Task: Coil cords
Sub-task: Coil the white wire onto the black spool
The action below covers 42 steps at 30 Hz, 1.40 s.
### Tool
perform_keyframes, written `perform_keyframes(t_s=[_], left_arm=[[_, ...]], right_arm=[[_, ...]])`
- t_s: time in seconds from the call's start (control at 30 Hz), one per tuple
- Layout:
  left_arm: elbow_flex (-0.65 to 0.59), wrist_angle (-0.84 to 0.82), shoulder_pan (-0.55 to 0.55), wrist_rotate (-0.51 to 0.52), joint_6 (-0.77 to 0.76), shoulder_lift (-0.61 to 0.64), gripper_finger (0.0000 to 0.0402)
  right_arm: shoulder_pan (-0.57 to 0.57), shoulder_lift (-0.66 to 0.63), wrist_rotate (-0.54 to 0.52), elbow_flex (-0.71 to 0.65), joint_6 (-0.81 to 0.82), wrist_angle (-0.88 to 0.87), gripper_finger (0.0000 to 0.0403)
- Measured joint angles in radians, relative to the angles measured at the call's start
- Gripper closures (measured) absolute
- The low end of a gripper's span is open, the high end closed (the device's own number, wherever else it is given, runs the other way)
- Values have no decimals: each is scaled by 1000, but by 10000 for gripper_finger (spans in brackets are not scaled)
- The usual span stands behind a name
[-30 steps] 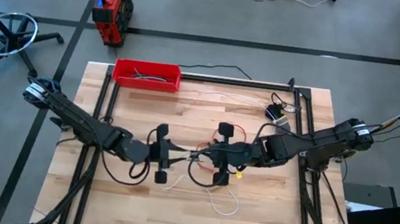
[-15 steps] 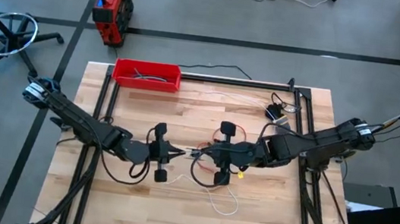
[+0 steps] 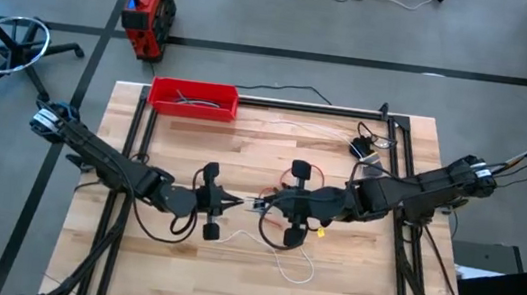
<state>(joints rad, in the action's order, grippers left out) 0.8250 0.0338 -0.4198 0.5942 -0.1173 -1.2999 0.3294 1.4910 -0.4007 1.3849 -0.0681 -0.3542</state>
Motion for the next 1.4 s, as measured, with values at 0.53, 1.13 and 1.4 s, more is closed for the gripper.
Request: perform_keyframes(t_s=[0.53,1.13,1.4], left_arm=[[-5,-7,0,-1,-1,-1,352],[-5,-192,-2,-2,-119,-1,320],[-14,-222,-2,0,-190,-1,318]], right_arm=[[0,-2,-49,1,-13,98,402],[0,0,-326,-218,23,575,402],[0,-2,-333,-236,4,599,403]])
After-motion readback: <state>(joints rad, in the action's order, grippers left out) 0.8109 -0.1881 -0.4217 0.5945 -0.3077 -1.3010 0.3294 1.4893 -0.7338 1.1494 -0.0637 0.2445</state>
